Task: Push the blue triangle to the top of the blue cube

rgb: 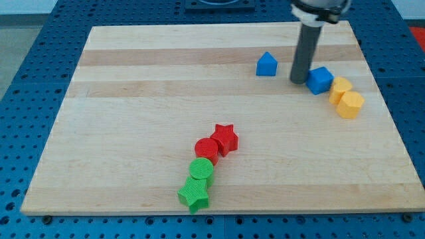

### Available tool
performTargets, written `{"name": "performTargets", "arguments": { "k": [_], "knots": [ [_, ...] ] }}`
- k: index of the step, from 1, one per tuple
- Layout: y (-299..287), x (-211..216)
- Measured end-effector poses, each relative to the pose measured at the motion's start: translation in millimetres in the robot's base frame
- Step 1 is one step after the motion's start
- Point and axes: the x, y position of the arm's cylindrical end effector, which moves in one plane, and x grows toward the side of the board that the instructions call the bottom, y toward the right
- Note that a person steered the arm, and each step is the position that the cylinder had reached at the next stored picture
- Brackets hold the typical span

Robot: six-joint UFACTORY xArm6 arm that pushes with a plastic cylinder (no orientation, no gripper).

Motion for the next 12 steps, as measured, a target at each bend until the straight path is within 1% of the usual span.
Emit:
{"name": "performTargets", "arguments": {
  "k": [1,2,3,4,5,6,7,9,10,11,12],
  "knots": [
    [10,0],
    [-23,0],
    [-58,2],
    [-107,23],
    [-172,26],
    [-174,-14],
    [-133,-32],
    [0,-32],
    [8,-34],
    [-10,-51],
    [-4,-67]
  ]
}}
